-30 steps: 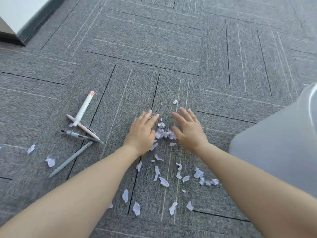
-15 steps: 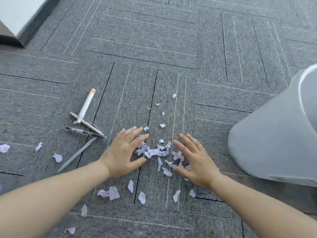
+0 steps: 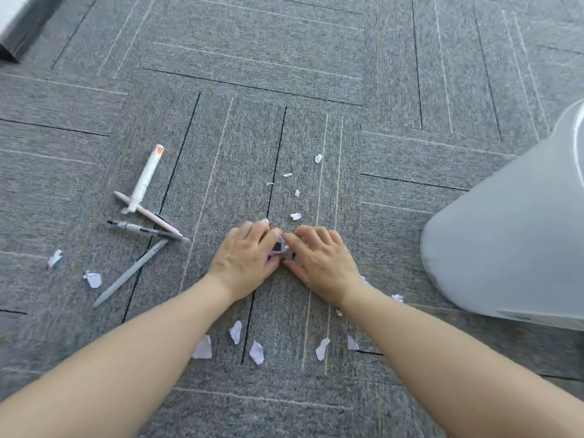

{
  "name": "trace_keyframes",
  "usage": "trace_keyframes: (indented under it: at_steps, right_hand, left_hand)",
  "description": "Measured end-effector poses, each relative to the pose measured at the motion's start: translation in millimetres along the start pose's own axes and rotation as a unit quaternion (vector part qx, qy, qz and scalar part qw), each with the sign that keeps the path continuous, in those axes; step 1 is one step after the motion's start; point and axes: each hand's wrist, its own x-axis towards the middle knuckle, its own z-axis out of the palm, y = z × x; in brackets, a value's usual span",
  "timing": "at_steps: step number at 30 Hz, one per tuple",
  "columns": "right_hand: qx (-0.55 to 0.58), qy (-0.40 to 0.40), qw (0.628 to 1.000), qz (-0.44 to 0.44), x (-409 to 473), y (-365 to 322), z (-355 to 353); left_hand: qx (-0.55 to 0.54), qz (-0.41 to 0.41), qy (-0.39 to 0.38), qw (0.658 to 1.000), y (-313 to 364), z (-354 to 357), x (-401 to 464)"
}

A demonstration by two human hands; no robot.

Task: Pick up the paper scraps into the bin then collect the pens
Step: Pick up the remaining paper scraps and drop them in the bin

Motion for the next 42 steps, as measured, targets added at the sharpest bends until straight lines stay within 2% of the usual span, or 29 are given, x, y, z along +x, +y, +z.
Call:
trace_keyframes:
  at_steps: [4, 7, 9, 11, 14, 16, 19, 22, 24, 27, 31, 33, 34, 35, 37, 40, 42]
  right_hand:
    - [-0.011, -0.024, 0.999, -0.036, 22, 11, -5]
    - [-0.022, -0.071, 0.996, -0.048, 28, 9, -12]
    - [-0.020, -0.103, 0.994, -0.027, 26, 5, -16]
    - [0.003, -0.107, 0.994, 0.026, 22, 1, -20]
    - [0.116, -0.032, 0.986, 0.120, 29, -3, -51]
    - [0.166, 0.023, 0.977, 0.133, 46, -1, -94]
    - [0.202, 0.117, 0.961, 0.145, 60, 13, -185]
    - [0.192, 0.207, 0.939, 0.198, 28, 50, -265]
    - [0.165, 0.239, 0.920, 0.262, -12, 79, -302]
    - [0.144, 0.219, 0.886, 0.383, -71, 119, -323]
    - [0.207, 0.106, 0.828, 0.511, -131, 157, -306]
    - [0.248, 0.060, 0.791, 0.557, -150, 160, -303]
    - [0.237, 0.066, 0.785, 0.568, -155, 162, -304]
    - [0.212, 0.096, 0.788, 0.570, -159, 164, -307]
    - [0.177, 0.193, 0.797, 0.545, -151, 155, -318]
    - [0.233, 0.312, 0.816, 0.426, -114, 121, -332]
    - [0.289, 0.310, 0.839, 0.341, -78, 89, -329]
  left_hand:
    - [0.006, 0.050, 0.037, 0.998, -9, 1, 14]
    - [0.019, 0.078, 0.023, 0.997, -9, 0, 19]
    - [0.012, 0.080, 0.010, 0.997, -7, -2, 16]
    - [-0.026, 0.042, 0.018, 0.999, -4, -6, 13]
    - [-0.146, -0.093, 0.068, 0.983, 6, -28, 24]
    - [-0.220, -0.140, 0.128, 0.957, 21, -60, 51]
    - [-0.327, -0.147, 0.239, 0.902, 62, -131, 107]
    - [-0.409, -0.075, 0.295, 0.860, 129, -191, 153]
    - [-0.443, -0.011, 0.255, 0.860, 183, -216, 170]
    - [-0.430, 0.061, 0.135, 0.890, 255, -221, 188]
    - [-0.279, 0.115, -0.032, 0.953, 303, -202, 199]
    - [-0.194, 0.128, -0.098, 0.968, 309, -194, 196]
    - [-0.201, 0.140, -0.088, 0.966, 309, -193, 194]
    - [-0.245, 0.154, -0.041, 0.956, 308, -195, 190]
    - [-0.379, 0.147, 0.095, 0.909, 296, -204, 184]
    - [-0.459, 0.103, 0.220, 0.855, 255, -210, 176]
    - [-0.452, 0.048, 0.253, 0.854, 212, -196, 165]
